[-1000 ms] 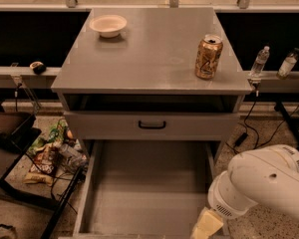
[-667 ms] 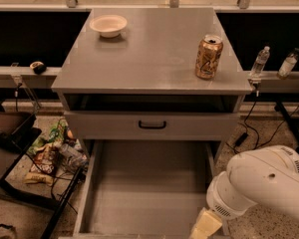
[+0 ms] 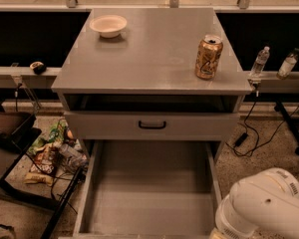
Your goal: Close middle drawer
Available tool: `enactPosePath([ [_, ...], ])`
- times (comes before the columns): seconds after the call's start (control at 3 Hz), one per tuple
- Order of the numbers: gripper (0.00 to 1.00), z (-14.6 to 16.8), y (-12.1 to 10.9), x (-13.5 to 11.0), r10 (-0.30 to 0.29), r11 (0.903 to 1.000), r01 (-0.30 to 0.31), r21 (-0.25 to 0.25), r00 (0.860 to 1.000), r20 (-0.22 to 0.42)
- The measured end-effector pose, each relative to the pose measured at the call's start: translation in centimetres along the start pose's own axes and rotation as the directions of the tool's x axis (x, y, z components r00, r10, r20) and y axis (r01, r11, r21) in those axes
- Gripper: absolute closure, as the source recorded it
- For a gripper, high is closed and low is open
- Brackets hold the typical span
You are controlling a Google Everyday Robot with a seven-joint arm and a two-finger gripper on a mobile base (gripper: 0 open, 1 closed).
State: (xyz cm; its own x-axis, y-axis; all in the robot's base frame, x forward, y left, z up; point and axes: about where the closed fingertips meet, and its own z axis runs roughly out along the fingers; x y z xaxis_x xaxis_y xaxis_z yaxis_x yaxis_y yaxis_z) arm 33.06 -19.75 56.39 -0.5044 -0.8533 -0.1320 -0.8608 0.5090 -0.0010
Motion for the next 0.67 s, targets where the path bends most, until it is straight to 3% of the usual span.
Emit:
enactPosePath([
  [0.33,0.42,3.7,2.1,5.9,-0.036,0.9993,0.036,-0.005,0.995,-0.097],
  [0.67,0.65,6.2,4.3,10.3,-0.107,0.9940,0.109,0.003,0.981,-0.161],
])
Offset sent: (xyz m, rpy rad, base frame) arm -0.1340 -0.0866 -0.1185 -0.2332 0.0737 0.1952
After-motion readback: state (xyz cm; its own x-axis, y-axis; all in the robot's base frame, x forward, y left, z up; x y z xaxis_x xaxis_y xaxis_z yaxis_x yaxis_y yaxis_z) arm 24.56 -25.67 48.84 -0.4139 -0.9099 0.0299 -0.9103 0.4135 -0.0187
